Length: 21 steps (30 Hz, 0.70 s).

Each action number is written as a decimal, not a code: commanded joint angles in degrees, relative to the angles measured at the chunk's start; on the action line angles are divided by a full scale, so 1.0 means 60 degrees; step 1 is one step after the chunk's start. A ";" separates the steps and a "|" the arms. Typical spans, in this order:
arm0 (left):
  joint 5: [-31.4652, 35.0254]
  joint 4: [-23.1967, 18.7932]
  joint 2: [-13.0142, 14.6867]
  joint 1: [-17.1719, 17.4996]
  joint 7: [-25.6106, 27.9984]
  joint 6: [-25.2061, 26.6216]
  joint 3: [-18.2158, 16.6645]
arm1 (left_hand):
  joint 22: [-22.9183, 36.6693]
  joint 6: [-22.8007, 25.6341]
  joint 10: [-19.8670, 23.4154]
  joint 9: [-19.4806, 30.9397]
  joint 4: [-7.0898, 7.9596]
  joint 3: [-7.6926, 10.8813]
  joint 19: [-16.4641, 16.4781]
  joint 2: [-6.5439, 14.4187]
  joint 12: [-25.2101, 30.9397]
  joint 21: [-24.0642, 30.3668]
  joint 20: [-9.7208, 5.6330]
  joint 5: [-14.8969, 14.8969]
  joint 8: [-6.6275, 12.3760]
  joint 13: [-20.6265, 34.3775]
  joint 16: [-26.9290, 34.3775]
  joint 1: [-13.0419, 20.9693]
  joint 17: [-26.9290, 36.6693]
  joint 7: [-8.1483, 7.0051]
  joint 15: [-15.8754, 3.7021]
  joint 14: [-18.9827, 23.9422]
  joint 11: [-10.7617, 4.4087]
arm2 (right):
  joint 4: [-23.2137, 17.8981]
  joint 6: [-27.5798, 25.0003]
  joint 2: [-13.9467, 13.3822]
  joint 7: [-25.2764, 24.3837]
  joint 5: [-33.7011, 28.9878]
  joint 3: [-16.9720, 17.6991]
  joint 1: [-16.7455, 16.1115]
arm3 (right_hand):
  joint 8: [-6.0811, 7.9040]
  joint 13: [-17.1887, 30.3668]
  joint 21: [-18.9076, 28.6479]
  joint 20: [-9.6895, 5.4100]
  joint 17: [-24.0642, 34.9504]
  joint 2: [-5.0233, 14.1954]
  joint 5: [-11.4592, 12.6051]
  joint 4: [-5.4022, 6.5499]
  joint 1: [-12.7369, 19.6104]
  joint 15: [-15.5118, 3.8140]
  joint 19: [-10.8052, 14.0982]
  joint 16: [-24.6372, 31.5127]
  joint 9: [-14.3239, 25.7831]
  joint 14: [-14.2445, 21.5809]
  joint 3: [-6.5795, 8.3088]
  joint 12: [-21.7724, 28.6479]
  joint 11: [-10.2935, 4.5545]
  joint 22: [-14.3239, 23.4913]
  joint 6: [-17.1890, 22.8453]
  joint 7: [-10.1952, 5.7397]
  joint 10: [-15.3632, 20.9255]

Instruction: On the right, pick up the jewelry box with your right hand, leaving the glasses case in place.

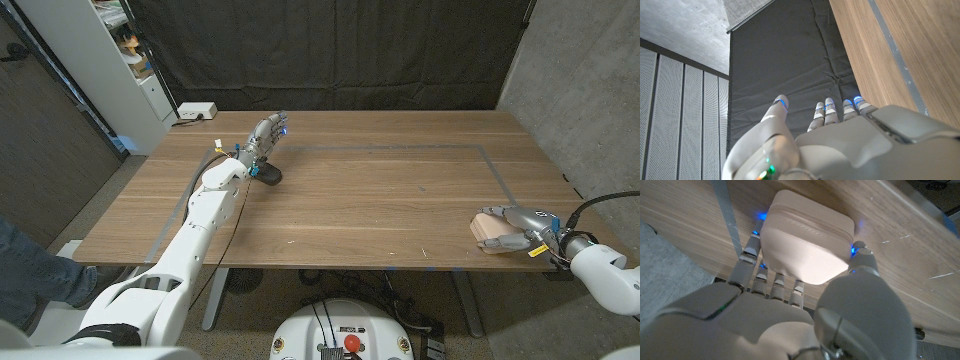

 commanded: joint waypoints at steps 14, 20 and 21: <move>-0.0042 -0.0067 -0.0039 0.0034 0.0027 -0.0067 -0.0023 | 0.0025 -0.0014 0.0002 0.0033 0.0002 0.0061 0.0049 0.0014 0.0010 0.0067 0.0097 0.0014 0.0000 0.0050 0.0050 -0.0062 0.0023 0.0006 0.0042 -0.0018 -0.0055 | 0.0027 0.0658 0.0109 -0.0653 -0.0014 0.0332 0.0074 | -0.0040 0.0030 -0.0075 -0.0030 0.0117 0.0779 -0.0083 0.0033 0.0882 -0.1059 0.0151 0.0058 0.0028 0.1120 0.0038 -0.0050 0.0036 0.0010 0.0181 -0.0128 -0.0021; -0.0034 0.0071 -0.0073 -0.0038 -0.0012 -0.0135 -0.0009 | 0.0025 -0.0015 -0.0002 0.0033 0.0003 0.0063 0.0046 0.0013 0.0009 0.0067 0.0107 0.0014 0.0000 0.0051 0.0048 -0.0064 0.0024 -0.0006 0.0039 -0.0026 -0.0054 | -0.0043 0.0802 0.0203 -0.0701 -0.0092 0.0438 0.0118 | -0.0038 0.0036 -0.0094 -0.0028 0.0140 0.0796 -0.0108 0.0032 0.0922 -0.1057 0.0171 0.0076 0.0028 0.1163 0.0045 -0.0070 0.0014 0.0011 0.0249 -0.0149 -0.0026; -0.0035 0.0090 -0.0082 -0.0049 -0.0014 -0.0146 -0.0010 | 0.0025 -0.0015 -0.0002 0.0033 0.0003 0.0063 0.0045 0.0013 0.0009 0.0067 0.0110 0.0014 0.0000 0.0051 0.0049 -0.0065 0.0024 -0.0008 0.0038 -0.0025 -0.0055 | -0.0071 0.0776 0.0236 -0.0702 -0.0120 0.0444 0.0128 | -0.0042 0.0036 -0.0096 -0.0029 0.0142 0.0797 -0.0112 0.0031 0.0927 -0.1050 0.0173 0.0080 0.0028 0.1172 0.0046 -0.0072 0.0004 0.0012 0.0247 -0.0147 -0.0025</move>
